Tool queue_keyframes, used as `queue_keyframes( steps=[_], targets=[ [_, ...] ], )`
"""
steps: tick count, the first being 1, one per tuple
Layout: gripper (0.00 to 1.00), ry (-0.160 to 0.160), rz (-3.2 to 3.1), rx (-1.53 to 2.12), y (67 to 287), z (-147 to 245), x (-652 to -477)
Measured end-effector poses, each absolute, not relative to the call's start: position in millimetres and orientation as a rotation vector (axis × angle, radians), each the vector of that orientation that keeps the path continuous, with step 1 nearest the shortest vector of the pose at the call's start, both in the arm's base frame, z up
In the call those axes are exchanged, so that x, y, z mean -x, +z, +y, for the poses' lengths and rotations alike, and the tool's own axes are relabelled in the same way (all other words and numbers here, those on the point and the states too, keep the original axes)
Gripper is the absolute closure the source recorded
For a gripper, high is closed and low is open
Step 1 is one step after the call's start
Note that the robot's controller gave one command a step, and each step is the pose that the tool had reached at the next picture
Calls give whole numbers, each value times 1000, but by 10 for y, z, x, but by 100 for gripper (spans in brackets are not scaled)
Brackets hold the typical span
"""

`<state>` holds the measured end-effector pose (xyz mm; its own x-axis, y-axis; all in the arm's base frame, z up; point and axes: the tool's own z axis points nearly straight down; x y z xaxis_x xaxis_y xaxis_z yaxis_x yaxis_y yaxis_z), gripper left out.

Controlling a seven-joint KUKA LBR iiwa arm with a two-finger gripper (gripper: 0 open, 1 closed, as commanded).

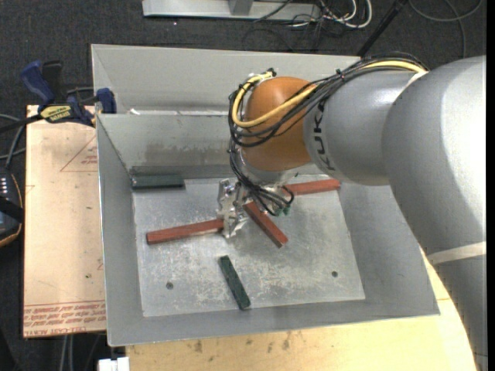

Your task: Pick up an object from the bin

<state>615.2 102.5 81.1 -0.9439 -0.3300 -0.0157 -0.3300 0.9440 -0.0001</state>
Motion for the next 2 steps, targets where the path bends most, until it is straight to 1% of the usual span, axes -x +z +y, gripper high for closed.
queue_keyframes(
  steps=[1, 2],
  targets=[
    [100, 2, 3103, 515, 1257, 990, -6146],
    [100, 1, 3103, 463, 2254, 951, -6474]
  ],
)
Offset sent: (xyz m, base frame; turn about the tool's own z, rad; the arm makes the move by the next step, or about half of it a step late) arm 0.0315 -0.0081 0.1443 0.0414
